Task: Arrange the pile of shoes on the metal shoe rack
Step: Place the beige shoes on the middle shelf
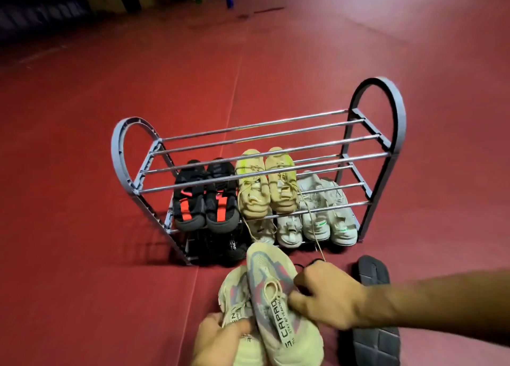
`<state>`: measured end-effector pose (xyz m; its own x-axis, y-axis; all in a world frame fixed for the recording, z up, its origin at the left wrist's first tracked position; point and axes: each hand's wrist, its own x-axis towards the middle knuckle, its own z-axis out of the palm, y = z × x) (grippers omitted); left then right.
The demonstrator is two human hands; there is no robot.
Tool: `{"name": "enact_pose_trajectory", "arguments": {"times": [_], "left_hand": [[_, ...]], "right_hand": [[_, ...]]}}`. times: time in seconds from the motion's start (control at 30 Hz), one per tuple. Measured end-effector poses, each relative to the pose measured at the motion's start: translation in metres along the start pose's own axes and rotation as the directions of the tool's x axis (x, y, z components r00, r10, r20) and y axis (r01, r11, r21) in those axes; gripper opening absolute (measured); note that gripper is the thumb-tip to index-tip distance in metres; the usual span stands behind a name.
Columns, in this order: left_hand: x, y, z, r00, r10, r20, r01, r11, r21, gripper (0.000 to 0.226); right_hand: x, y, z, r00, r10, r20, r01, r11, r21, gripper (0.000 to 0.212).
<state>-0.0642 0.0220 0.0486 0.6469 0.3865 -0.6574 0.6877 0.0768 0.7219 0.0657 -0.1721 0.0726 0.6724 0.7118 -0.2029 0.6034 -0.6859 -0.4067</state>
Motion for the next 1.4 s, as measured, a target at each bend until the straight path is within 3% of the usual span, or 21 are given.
{"name": "enact_pose_trajectory", "arguments": {"times": [0.07, 0.17, 0.3, 0.37, 0.43, 0.53, 0.73, 0.9, 1.03, 1.1, 1.17, 1.2, 1.27, 1.33, 1.4], "left_hand": [[-0.032, 0.032, -0.015, 0.992, 0.088, -0.094, -0.086, 0.996, 0.031, 0.058], [-0.074, 0.067, -0.044, 0.960, 0.257, -0.107, -0.261, 0.965, -0.020, 0.050], [-0.094, 0.113, -0.066, 0.854, 0.496, -0.158, -0.516, 0.847, -0.125, 0.061], [-0.086, 0.135, -0.067, 0.812, 0.542, -0.215, -0.575, 0.807, -0.137, 0.053], [-0.067, 0.157, -0.066, 0.784, 0.555, -0.277, -0.608, 0.777, -0.163, 0.040], [-0.032, 0.186, -0.069, 0.797, 0.487, -0.356, -0.585, 0.769, -0.257, 0.022], [0.027, 0.222, -0.081, 0.803, 0.428, -0.415, -0.563, 0.773, -0.293, 0.027], [0.070, 0.234, -0.089, 0.803, 0.487, -0.344, -0.555, 0.821, -0.133, 0.056], [0.096, 0.217, -0.090, 0.817, 0.450, -0.361, -0.440, 0.890, 0.114, 0.095], [0.093, 0.205, -0.091, 0.807, 0.492, -0.328, -0.410, 0.865, 0.290, 0.088], [0.089, 0.191, -0.091, 0.759, 0.567, -0.319, -0.391, 0.789, 0.473, 0.075], [0.082, 0.184, -0.090, 0.728, 0.596, -0.340, -0.385, 0.765, 0.517, 0.073], [0.077, 0.170, -0.090, 0.634, 0.686, -0.357, -0.405, 0.688, 0.602, 0.078], [0.076, 0.164, -0.096, 0.644, 0.692, -0.326, -0.436, 0.682, 0.587, 0.086], [0.080, 0.161, -0.100, 0.660, 0.702, -0.269, -0.458, 0.659, 0.596, 0.092]], "right_hand": [[-0.018, -0.011, -0.038, 0.999, -0.011, -0.050, 0.013, 0.999, 0.044, 0.048], [-0.048, -0.024, -0.098, 0.992, -0.031, -0.120, 0.048, 0.989, 0.137, 0.042], [-0.048, -0.037, -0.157, 0.950, -0.039, -0.309, 0.111, 0.969, 0.220, 0.042], [-0.029, -0.043, -0.175, 0.920, -0.028, -0.391, 0.109, 0.977, 0.185, 0.044], [-0.002, -0.050, -0.185, 0.885, -0.020, -0.466, 0.089, 0.988, 0.127, 0.048], [0.046, -0.056, -0.190, 0.831, 0.036, -0.555, 0.041, 0.991, 0.126, 0.049], [0.128, -0.053, -0.174, 0.769, 0.223, -0.599, -0.131, 0.972, 0.195, 0.047], [0.164, -0.045, -0.142, 0.739, 0.306, -0.600, -0.175, 0.947, 0.268, 0.051], [0.163, -0.037, -0.117, 0.787, 0.228, -0.573, -0.074, 0.957, 0.279, 0.047], [0.151, -0.031, -0.113, 0.824, 0.167, -0.541, 0.034, 0.939, 0.342, 0.040], [0.138, -0.025, -0.107, 0.877, 0.071, -0.475, 0.146, 0.903, 0.405, 0.064], [0.132, -0.022, -0.102, 0.881, 0.000, -0.472, 0.200, 0.906, 0.373, 0.079], [0.127, -0.019, -0.093, 0.844, -0.124, -0.522, 0.234, 0.961, 0.150, 0.093], [0.134, -0.027, -0.090, 0.808, -0.176, -0.562, 0.206, 0.979, -0.010, 0.092], [0.148, -0.039, -0.090, 0.789, -0.190, -0.584, 0.205, 0.978, -0.041, 0.082]]}}
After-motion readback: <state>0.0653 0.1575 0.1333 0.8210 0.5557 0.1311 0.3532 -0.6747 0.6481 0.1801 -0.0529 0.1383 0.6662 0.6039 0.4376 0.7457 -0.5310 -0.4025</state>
